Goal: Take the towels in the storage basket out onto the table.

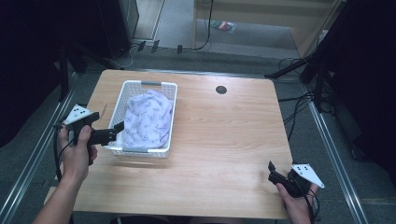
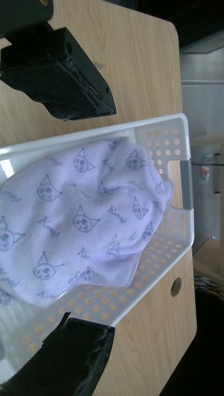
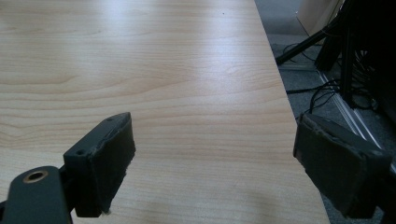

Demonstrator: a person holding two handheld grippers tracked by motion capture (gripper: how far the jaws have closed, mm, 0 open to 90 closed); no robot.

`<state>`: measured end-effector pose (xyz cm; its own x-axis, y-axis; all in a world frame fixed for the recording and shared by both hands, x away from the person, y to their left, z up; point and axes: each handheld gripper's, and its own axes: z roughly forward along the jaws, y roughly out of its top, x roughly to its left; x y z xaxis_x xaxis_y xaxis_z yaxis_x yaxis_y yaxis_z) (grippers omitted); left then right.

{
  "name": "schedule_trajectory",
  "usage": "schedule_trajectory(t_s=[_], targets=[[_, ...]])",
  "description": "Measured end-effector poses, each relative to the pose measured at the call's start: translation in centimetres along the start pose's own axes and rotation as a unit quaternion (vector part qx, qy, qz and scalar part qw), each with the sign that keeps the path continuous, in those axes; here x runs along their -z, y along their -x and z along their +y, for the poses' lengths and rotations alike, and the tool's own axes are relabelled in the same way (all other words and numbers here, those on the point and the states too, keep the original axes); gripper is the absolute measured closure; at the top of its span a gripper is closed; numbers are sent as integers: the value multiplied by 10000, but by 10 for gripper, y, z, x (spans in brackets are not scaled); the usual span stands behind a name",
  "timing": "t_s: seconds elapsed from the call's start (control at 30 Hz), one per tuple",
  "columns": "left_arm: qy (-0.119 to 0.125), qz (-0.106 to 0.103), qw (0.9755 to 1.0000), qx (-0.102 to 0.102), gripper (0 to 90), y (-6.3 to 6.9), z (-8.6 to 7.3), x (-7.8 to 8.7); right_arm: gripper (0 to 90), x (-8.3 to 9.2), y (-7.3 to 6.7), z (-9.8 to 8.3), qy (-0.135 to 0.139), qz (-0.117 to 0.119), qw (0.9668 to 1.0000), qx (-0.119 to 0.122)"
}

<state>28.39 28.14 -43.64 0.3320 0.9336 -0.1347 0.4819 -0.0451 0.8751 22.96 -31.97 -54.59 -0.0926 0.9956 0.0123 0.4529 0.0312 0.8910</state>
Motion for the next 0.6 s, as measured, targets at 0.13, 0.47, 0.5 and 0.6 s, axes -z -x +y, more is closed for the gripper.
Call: schedule_trajectory(t_s=[0.13,0.47,0.5,0.6], targets=[[-50,-5,10000,-37,0,3,4,-5,131,0,0,0,1,4,10000,-1],[-355,-99,9991,-229,0,17,21,-28,130,0,0,0,-5,5,10000,1],[-378,-88,9990,-231,0,18,23,-30,130,0,0,0,2,6,10000,0],[-499,-51,9985,-241,0,20,27,-35,130,0,0,0,1,10,10000,-3]])
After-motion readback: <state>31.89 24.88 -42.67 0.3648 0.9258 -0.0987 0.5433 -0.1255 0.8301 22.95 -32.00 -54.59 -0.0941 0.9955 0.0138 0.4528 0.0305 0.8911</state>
